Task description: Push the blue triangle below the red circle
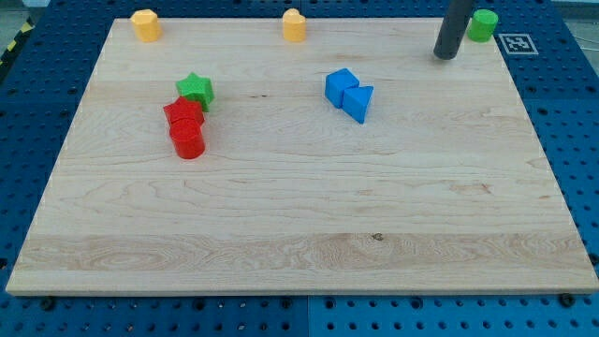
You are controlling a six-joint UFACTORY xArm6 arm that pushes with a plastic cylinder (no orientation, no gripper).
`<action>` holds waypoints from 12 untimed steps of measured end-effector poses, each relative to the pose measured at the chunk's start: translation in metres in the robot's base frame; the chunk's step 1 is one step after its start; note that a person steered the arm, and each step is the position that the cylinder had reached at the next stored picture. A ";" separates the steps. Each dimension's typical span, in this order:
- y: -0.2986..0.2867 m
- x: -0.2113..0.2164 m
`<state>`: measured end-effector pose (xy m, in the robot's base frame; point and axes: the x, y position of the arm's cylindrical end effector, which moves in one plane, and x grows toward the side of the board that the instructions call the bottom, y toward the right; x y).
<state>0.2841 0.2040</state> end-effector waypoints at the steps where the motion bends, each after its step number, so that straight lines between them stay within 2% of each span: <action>1: -0.026 0.016; 4: -0.076 0.066; 6: -0.089 0.094; 12: -0.168 0.091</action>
<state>0.3751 0.0364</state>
